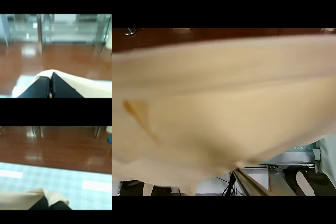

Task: Fold the shirts.

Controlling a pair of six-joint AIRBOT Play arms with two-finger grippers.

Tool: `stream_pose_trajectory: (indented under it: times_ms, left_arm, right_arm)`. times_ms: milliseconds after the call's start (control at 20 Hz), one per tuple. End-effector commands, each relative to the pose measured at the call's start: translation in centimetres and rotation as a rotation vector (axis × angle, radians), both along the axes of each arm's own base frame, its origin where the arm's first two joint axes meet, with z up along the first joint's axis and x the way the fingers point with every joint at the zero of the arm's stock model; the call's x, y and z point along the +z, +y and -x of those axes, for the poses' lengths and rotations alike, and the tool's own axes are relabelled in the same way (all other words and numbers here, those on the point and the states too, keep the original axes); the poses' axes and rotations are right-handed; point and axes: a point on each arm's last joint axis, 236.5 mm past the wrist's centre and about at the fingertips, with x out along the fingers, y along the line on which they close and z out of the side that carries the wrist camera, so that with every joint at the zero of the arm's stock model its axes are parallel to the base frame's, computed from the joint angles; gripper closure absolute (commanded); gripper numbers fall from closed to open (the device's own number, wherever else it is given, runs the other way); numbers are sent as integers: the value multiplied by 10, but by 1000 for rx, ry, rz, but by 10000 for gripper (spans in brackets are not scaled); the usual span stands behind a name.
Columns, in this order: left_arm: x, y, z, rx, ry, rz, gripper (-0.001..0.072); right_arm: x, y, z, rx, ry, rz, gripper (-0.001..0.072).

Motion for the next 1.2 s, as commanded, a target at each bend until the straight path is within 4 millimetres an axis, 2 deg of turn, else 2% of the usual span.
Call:
stream_pose_trajectory:
  times_ms: [0, 150, 300, 400, 550, 700, 800, 900, 1000, 1150]
  left_arm:
    - [-74, 0, -53, -78, 210, 157, 687]
    - [-166, -8, -121, -203, 410, 301, 687]
    - [-255, 8, -197, -225, 511, 440, 687]
    - [-304, 16, -240, -209, 594, 495, 687]
    - [-354, 17, -300, -184, 658, 536, 686]
    - [-391, -1, -350, -208, 710, 537, 687]
    - [-415, -21, -364, -225, 770, 572, 686]
    - [-434, -32, -364, -211, 819, 622, 686]
    - [-442, -28, -357, -210, 864, 611, 686]
    - [-447, -14, -329, -223, 974, 640, 685]
  right_arm:
    - [-56, -3, -38, 6, 156, -46, 691]
    - [-122, -2, -104, 39, 282, -105, 691]
    - [-199, -7, -181, 51, 405, -159, 691]
    - [-250, -9, -233, 54, 483, -212, 691]
    - [-322, -8, -299, 40, 550, -325, 691]
    - [-371, -19, -364, -2, 569, -376, 691]
    - [-398, -18, -385, -20, 640, -433, 691]
    - [-418, -9, -387, 6, 721, -471, 691]
    - [-426, -7, -381, 25, 765, -471, 691]
    - [-419, -16, -367, 62, 792, -448, 691]
